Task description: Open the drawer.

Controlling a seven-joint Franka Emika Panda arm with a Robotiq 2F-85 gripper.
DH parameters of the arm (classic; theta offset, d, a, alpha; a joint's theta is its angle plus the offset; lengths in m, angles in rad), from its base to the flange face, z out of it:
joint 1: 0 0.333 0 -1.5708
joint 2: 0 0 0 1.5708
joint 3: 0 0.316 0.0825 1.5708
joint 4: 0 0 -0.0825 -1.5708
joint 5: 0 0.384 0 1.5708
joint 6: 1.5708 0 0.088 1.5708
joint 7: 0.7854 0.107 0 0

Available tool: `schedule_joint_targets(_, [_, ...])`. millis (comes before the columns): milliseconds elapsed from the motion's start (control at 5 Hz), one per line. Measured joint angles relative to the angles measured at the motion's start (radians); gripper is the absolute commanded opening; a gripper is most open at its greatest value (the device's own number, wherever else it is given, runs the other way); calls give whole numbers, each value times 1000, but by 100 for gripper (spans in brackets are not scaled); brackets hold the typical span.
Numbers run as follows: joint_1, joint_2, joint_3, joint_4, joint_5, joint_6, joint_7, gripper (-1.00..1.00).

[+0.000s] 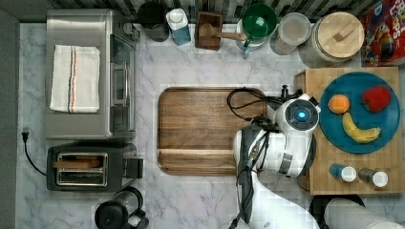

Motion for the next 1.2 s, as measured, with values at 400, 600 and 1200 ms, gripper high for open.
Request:
schedule_joint_targets(400, [22, -13, 97, -6, 78, -55, 2, 100])
schedule_joint_targets(600, [37, -12, 140, -12, 78, -55, 3, 100])
schedule_joint_targets(1200, [86, -26, 226, -37, 115, -79, 72, 100])
